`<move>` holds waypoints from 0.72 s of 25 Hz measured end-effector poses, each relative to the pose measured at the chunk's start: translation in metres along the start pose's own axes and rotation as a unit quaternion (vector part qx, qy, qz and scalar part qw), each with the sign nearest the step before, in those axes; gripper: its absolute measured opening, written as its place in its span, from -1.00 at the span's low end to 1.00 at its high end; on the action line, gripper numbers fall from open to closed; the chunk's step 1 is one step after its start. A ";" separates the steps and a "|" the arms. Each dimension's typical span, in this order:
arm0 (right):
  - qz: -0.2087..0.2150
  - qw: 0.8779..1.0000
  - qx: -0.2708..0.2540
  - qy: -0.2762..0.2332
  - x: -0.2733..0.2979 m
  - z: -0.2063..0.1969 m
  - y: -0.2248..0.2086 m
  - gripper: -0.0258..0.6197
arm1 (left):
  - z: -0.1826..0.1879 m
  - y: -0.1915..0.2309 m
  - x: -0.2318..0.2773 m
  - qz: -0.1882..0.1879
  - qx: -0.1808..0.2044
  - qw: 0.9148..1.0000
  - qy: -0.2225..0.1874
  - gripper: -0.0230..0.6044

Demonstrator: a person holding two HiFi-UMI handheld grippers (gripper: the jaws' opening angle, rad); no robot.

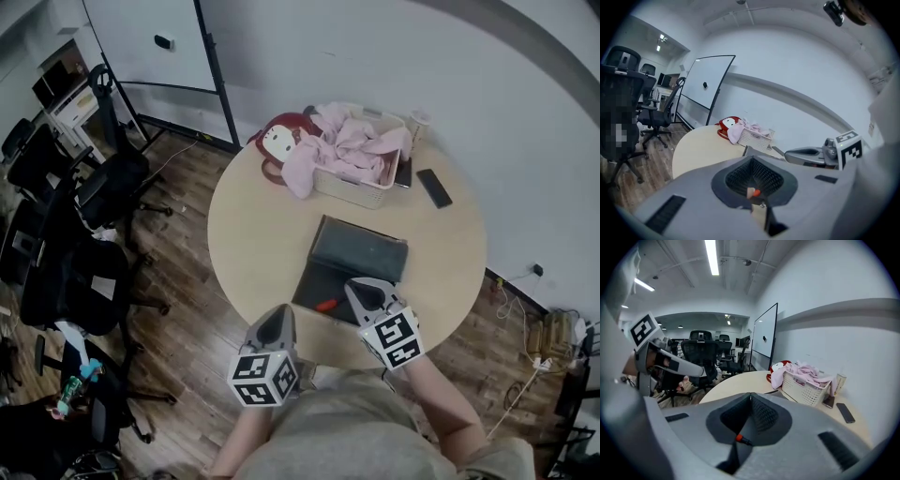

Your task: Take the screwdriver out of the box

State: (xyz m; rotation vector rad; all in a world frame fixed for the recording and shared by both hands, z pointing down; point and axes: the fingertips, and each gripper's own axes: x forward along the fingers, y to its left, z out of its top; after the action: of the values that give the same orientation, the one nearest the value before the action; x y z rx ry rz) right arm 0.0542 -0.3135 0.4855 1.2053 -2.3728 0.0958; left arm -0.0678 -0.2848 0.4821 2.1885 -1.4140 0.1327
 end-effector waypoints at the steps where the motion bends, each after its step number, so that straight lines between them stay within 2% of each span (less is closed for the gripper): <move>1: 0.009 1.000 -0.004 0.007 0.005 -0.004 0.000 -0.92 | 0.001 0.001 0.002 0.004 -0.001 1.000 0.000 -0.91; 7: 0.068 0.995 -0.039 0.063 0.039 -0.039 0.003 -0.92 | 0.002 0.008 0.011 0.025 -0.007 1.000 0.001 -0.91; 11: 0.112 0.984 -0.095 0.105 0.056 -0.059 0.010 -0.92 | 0.003 0.014 0.012 0.038 -0.010 0.999 0.004 -0.91; 14: 0.153 0.967 -0.143 0.143 0.065 -0.078 0.019 -0.92 | 0.002 0.017 0.013 0.043 -0.012 0.999 0.007 -0.91; 18: 0.229 0.934 -0.186 0.199 0.071 -0.107 0.036 -0.91 | 0.001 0.022 0.013 0.050 -0.017 0.999 0.009 -0.91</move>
State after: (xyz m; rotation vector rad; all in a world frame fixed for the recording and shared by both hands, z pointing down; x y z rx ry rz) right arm 0.0310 -0.3155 0.6164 0.3971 -2.1307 0.0324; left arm -0.0812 -0.3028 0.4937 2.0850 -1.5056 0.1636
